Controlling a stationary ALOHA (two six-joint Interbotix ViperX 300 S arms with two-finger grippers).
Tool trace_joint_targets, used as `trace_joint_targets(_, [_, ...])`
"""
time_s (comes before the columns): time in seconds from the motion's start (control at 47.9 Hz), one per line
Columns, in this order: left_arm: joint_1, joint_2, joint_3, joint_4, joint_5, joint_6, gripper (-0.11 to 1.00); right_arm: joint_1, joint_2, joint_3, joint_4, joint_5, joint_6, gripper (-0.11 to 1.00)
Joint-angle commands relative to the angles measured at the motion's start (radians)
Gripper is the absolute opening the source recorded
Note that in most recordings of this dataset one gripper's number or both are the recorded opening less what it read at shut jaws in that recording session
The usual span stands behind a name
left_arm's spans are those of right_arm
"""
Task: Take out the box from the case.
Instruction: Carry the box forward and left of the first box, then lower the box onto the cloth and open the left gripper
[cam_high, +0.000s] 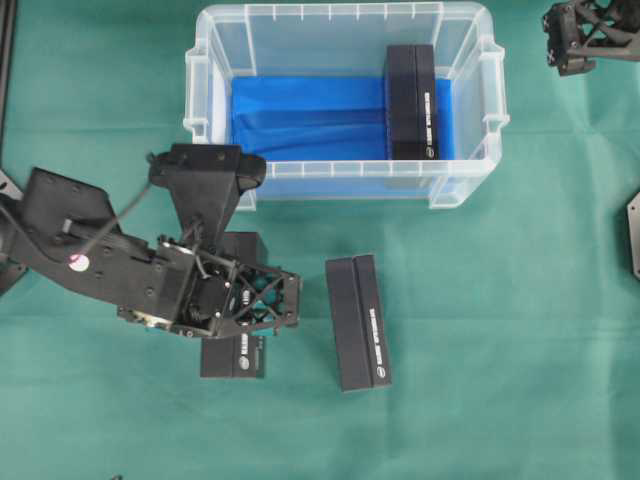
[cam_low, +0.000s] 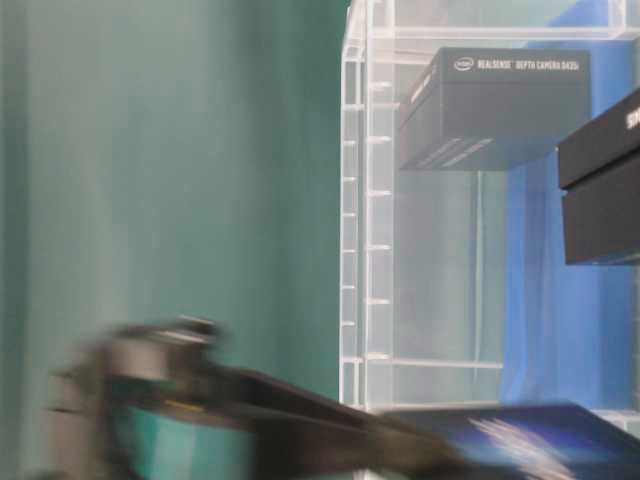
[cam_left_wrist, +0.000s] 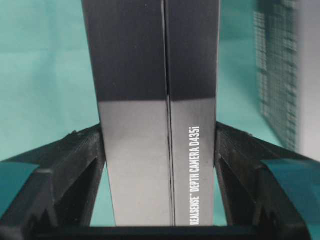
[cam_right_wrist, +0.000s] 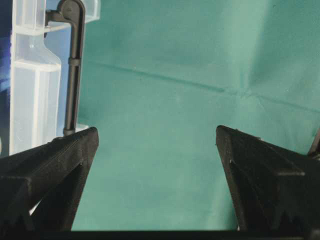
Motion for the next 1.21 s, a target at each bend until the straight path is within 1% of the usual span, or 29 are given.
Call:
trace_joint_targets(0.0, [-0.006, -0.011, 0.04, 0.008, -0.078, -0.005, 0.6, 0.002, -0.011, -0.011, -0.003, -0.006, 0.0, 0.94])
trace_joint_targets(0.063, [-0.006, 0.005, 0.072, 0.008, -0.124, -0.005, 0.6, 0.002, -0.011, -0.011, -0.003, -0.006, 0.0, 0.94])
trace_joint_targets(0.209, [-0.008, 0.032, 0.097, 0.008, -0.173, -0.005, 0.6, 0.002, -0.011, -0.011, -0.003, -0.005, 0.0, 0.94])
trace_joint_targets(0.48, [-0.009, 0.028, 0.117, 0.003, -0.183, -0.003, 0.6, 0.002, -0.011, -0.011, -0.005, -0.006, 0.0, 0.94])
trace_joint_targets(0.772, [-0.011, 0.026, 0.112, -0.021, -0.186, -0.002, 0.61, 0.002, -0.011, -0.011, -0.005, -0.006, 0.0, 0.94])
trace_joint_targets(0.814, [-0.011, 0.026, 0.11, -0.029, -0.189, -0.003, 0.66, 0.002, -0.011, -0.012, -0.005, -0.006, 0.0, 0.94])
trace_joint_targets(0.835, [-0.011, 0.026, 0.109, -0.034, -0.19, -0.005, 0.73, 0.002, -0.011, -0.012, -0.005, -0.006, 0.0, 0.94])
trace_joint_targets(0.897, [-0.011, 0.026, 0.106, -0.043, -0.195, -0.009, 0.88, 0.003, -0.011, -0.012, -0.006, -0.005, 0.0, 0.94])
trace_joint_targets(0.96, [-0.011, 0.026, 0.101, -0.044, -0.196, -0.012, 0.97, 0.002, -0.011, -0.011, -0.005, -0.006, 0.0, 0.94])
trace_joint_targets(1.001, [-0.011, 0.026, 0.101, -0.044, -0.196, -0.014, 0.99, 0.002, -0.011, -0.012, -0.006, -0.006, 0.0, 0.94])
trace_joint_targets(1.189, [-0.011, 0.023, 0.103, -0.044, -0.196, -0.014, 0.99, 0.002, -0.011, -0.011, -0.005, -0.006, 0.0, 0.94])
